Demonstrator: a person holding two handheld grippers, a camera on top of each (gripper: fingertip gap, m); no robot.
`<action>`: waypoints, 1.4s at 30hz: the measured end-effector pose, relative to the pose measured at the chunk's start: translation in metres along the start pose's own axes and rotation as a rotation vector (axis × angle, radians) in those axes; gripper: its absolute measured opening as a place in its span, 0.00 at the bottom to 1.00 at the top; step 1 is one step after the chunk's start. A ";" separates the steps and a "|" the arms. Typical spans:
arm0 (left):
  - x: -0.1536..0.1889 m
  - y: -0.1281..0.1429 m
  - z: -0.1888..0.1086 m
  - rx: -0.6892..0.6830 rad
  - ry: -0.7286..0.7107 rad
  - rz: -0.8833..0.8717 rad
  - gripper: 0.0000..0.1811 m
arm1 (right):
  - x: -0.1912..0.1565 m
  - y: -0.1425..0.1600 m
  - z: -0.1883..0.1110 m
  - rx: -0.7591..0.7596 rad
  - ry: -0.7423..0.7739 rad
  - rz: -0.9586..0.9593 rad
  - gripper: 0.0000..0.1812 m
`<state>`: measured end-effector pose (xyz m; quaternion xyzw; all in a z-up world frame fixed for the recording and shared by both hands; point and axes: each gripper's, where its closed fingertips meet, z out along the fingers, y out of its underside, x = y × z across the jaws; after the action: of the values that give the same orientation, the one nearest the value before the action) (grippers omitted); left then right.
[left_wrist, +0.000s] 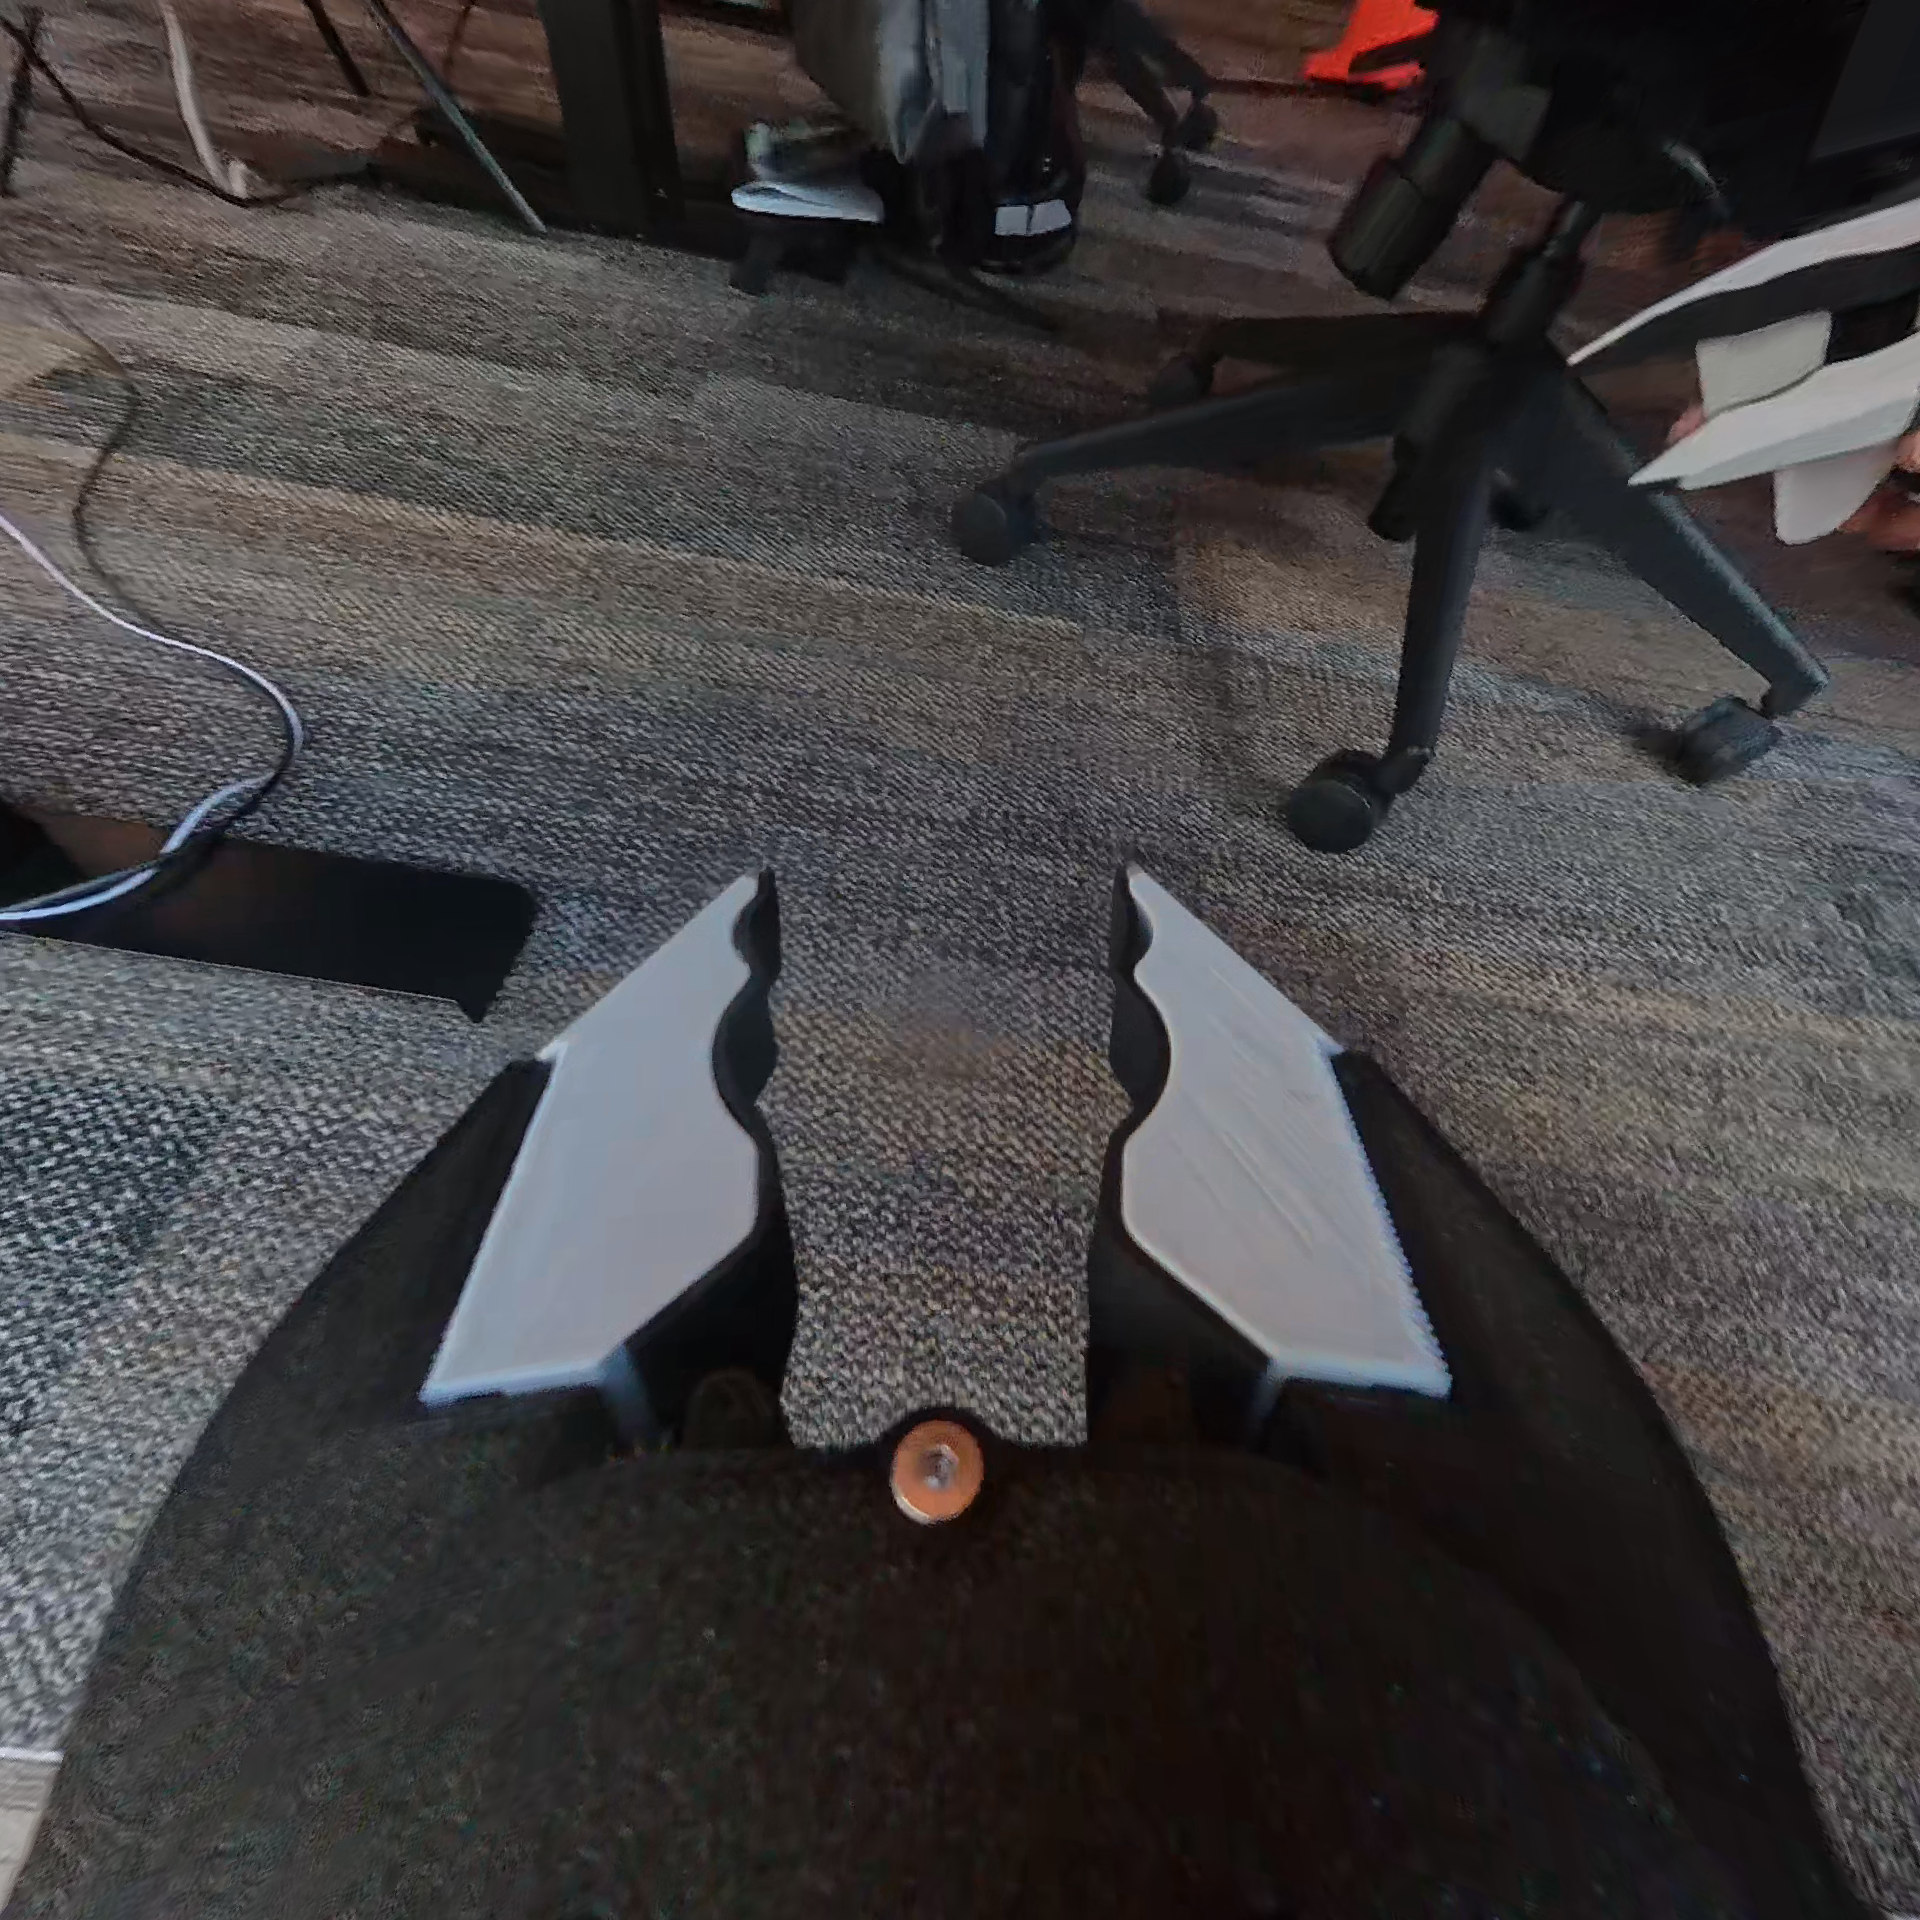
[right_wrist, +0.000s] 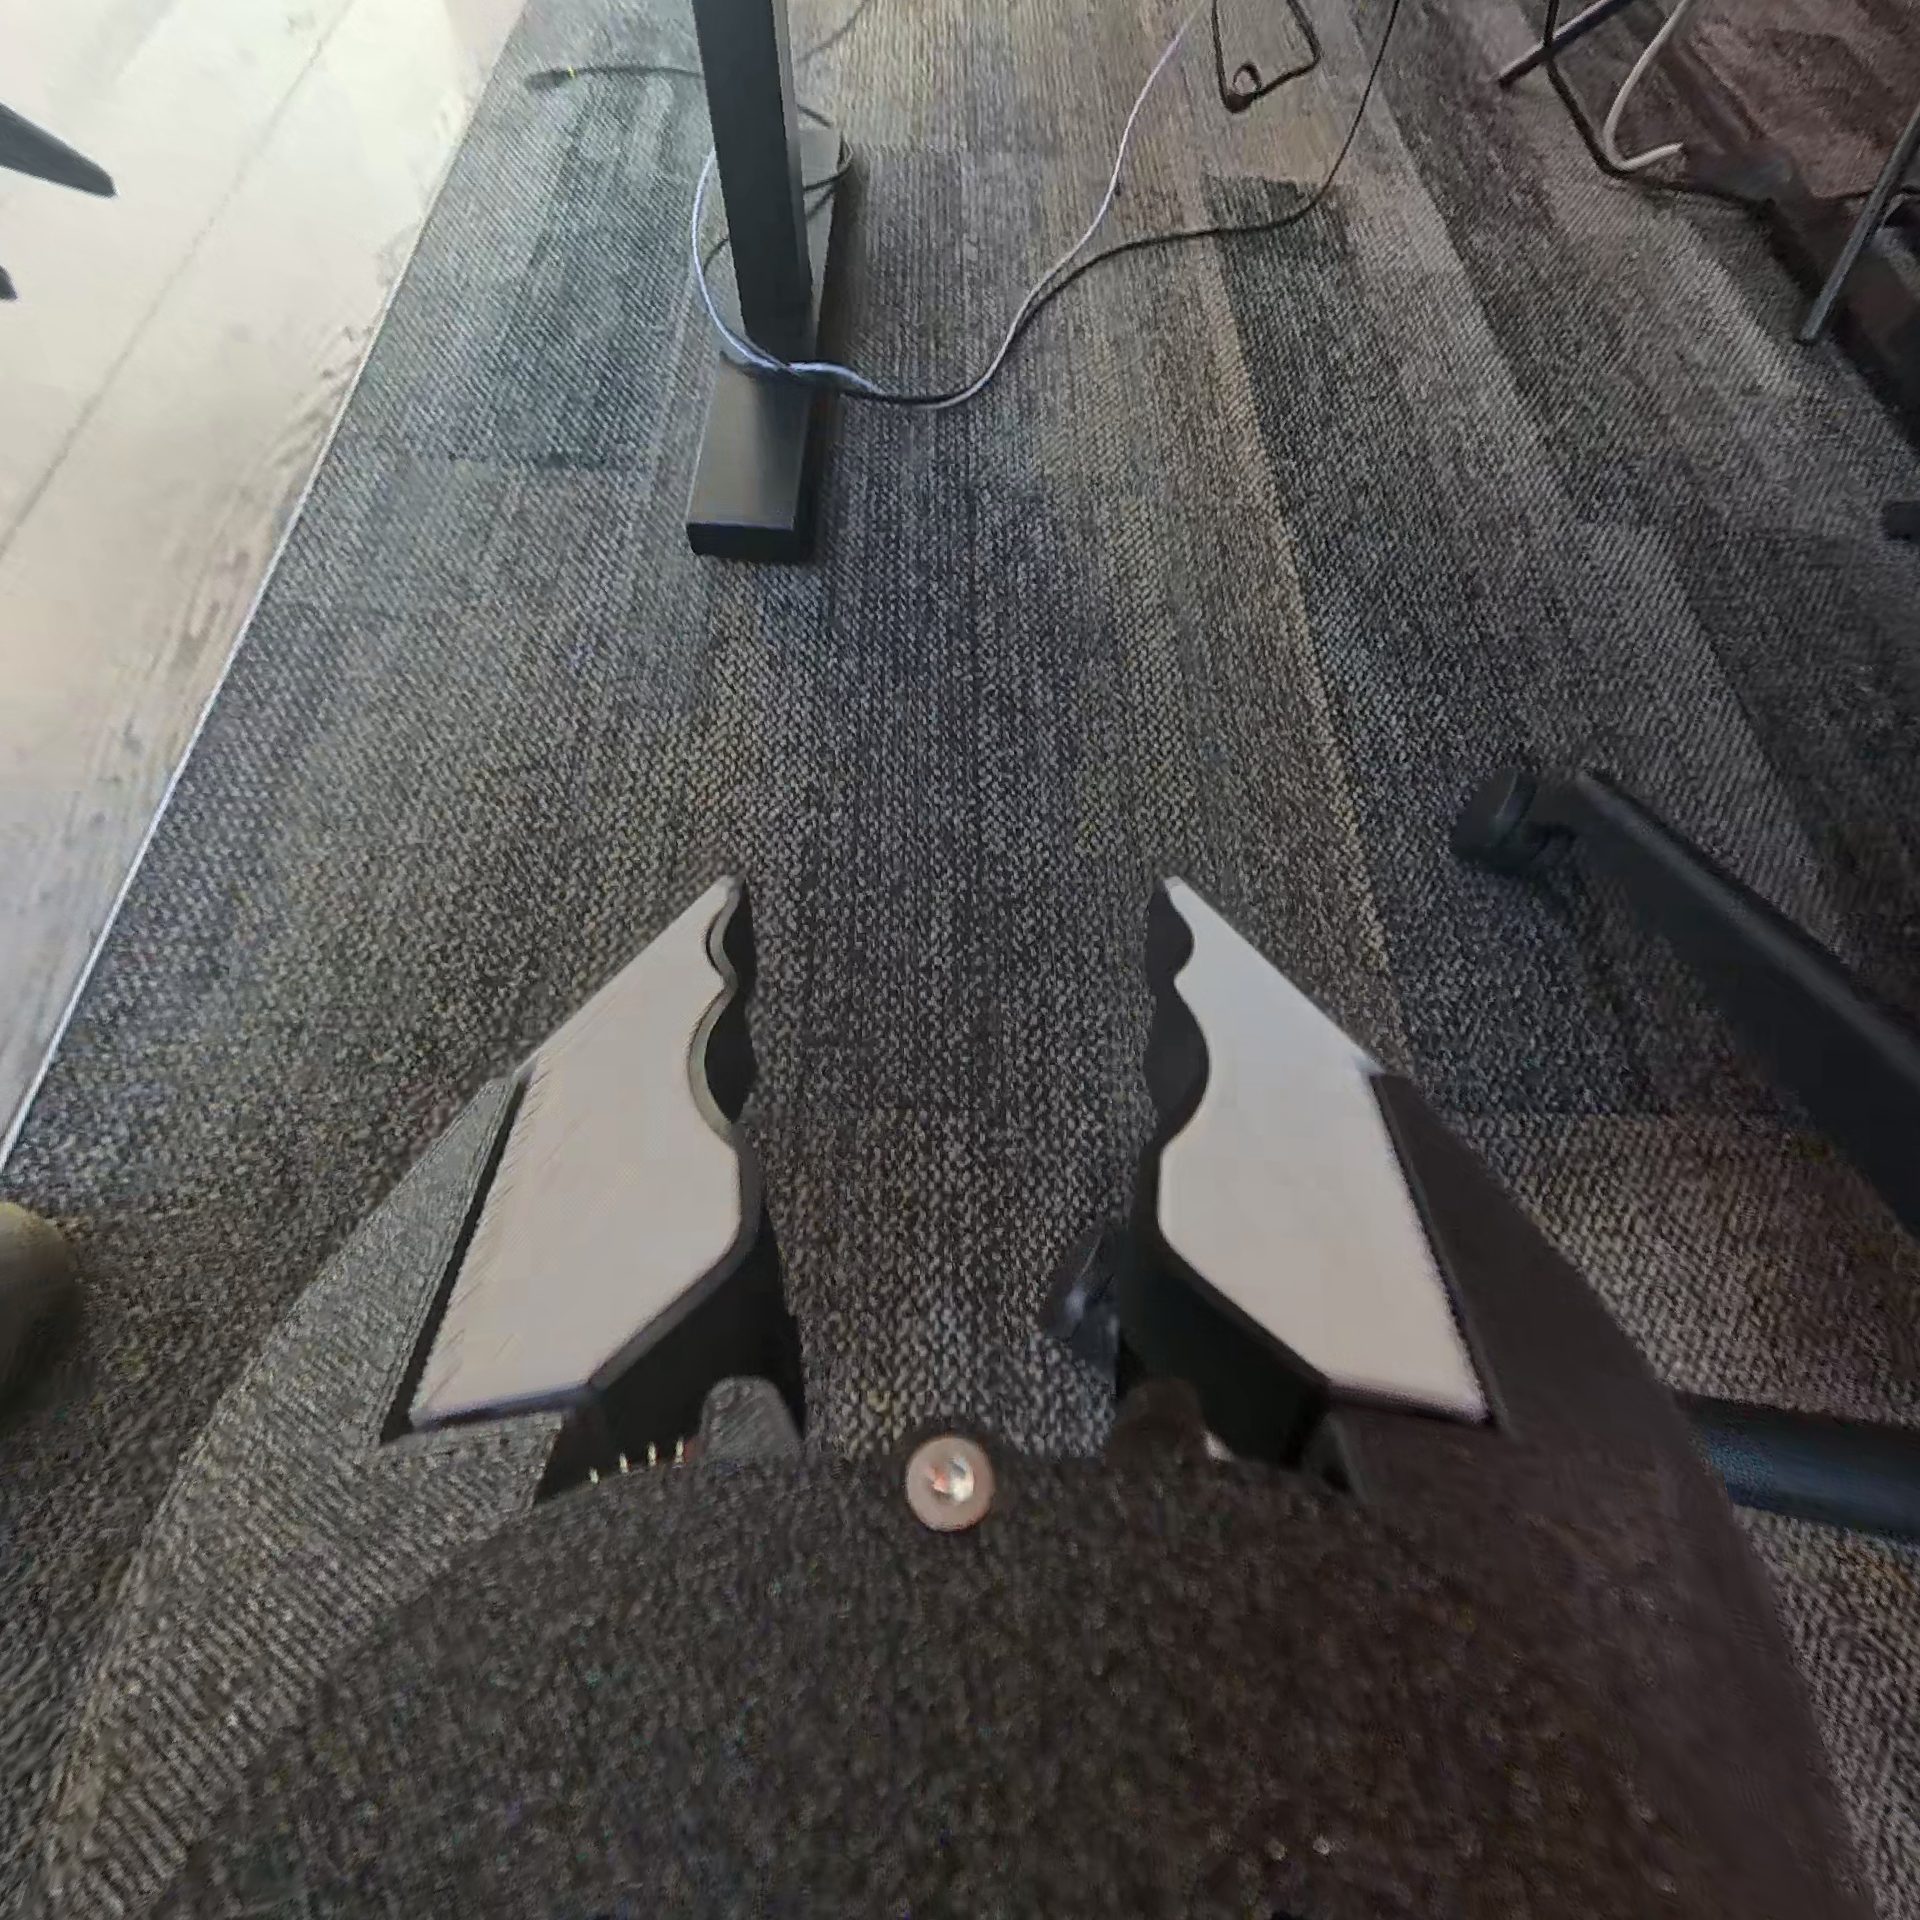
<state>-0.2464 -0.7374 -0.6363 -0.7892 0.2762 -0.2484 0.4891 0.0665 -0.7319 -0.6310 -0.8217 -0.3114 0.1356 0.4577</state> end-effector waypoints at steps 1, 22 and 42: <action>0.005 0.009 0.000 -0.026 0.034 0.013 0.35 | 0.001 0.011 -0.001 -0.010 0.000 0.006 0.42; -0.008 0.028 -0.031 -0.059 -0.148 0.016 0.42 | -0.008 0.024 0.016 0.042 -0.053 -0.055 0.43; -0.012 0.031 -0.047 -0.067 -0.219 0.032 0.42 | 0.001 -0.001 0.026 0.135 -0.015 -0.058 0.43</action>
<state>-0.2914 -0.7704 -0.6469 -0.8230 0.2417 -0.1433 0.4936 0.0534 -0.7135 -0.6442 -0.7786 -0.3285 0.1490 0.5135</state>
